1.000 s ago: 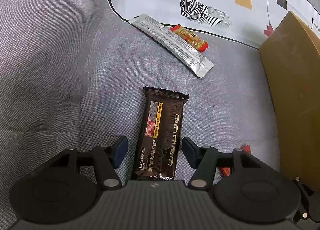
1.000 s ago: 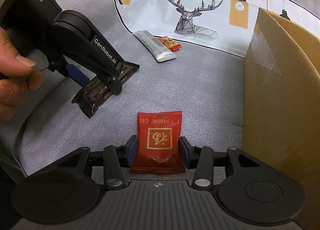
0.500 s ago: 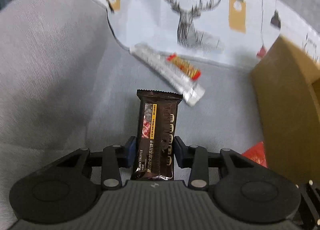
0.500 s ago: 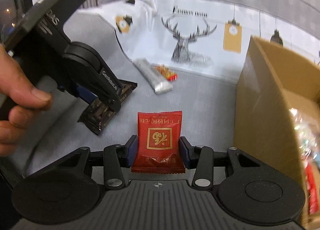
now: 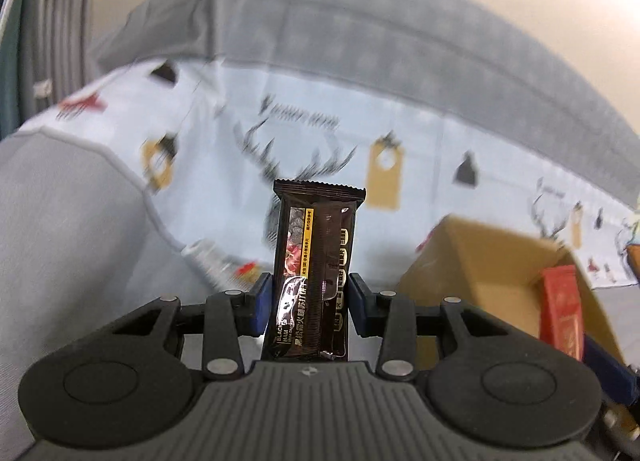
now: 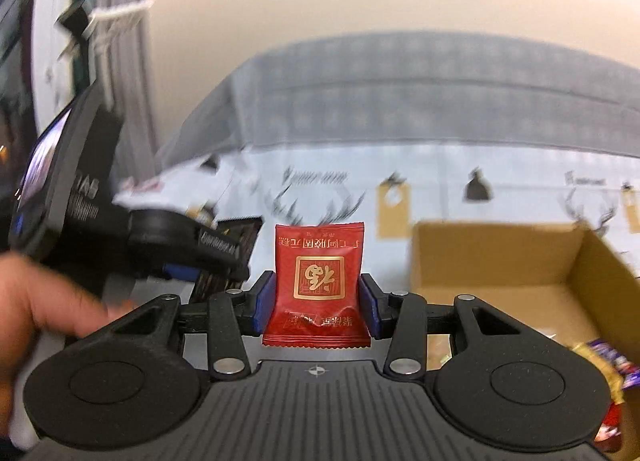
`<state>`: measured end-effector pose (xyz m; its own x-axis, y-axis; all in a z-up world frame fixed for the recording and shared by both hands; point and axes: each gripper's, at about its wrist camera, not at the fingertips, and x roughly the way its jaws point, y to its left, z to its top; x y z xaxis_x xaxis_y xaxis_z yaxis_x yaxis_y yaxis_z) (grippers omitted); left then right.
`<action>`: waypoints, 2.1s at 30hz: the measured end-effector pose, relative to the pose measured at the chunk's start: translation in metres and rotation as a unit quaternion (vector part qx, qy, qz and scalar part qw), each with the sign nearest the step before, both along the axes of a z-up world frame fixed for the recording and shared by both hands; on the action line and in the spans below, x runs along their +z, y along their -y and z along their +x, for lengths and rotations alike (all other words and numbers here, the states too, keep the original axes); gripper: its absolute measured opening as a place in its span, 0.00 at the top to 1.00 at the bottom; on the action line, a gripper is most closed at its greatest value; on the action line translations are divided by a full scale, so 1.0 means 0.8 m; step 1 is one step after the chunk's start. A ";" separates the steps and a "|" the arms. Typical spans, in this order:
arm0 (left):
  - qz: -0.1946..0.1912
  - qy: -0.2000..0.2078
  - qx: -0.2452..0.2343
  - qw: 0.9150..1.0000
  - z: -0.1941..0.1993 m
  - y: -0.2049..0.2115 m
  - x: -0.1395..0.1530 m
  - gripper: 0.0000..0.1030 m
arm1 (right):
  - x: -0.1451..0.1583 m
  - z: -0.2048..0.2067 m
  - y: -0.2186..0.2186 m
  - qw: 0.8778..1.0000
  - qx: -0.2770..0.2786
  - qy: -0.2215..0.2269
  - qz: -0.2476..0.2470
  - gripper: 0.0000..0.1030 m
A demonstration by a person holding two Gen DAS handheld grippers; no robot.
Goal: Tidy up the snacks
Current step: 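Lift chocolate bar with left gripper toward box while right lifts red packet, then open both grippers over the box, dropping chocolate bar and red packet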
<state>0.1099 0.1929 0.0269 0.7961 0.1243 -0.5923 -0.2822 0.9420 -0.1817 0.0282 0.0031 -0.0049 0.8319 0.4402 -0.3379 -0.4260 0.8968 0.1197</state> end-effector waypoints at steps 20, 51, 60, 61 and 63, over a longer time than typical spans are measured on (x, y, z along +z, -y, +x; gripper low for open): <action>0.006 0.105 -0.140 0.985 0.045 0.154 0.017 0.58 | -0.010 0.059 0.158 0.978 -0.203 -0.034 0.044 0.54; 0.008 0.105 -0.193 0.976 0.059 0.212 0.000 0.58 | -0.020 0.057 0.204 0.968 -0.241 -0.046 0.046 0.54; -0.007 0.094 -0.190 0.977 0.060 0.194 0.000 0.47 | -0.027 0.066 0.184 0.970 -0.232 -0.075 0.013 0.32; -0.012 0.093 -0.184 0.978 0.060 0.190 0.000 0.47 | -0.026 0.067 0.182 0.970 -0.231 -0.074 0.014 0.32; -0.021 0.092 -0.170 0.981 0.060 0.178 0.001 0.47 | -0.025 0.067 0.174 0.971 -0.228 -0.074 0.014 0.32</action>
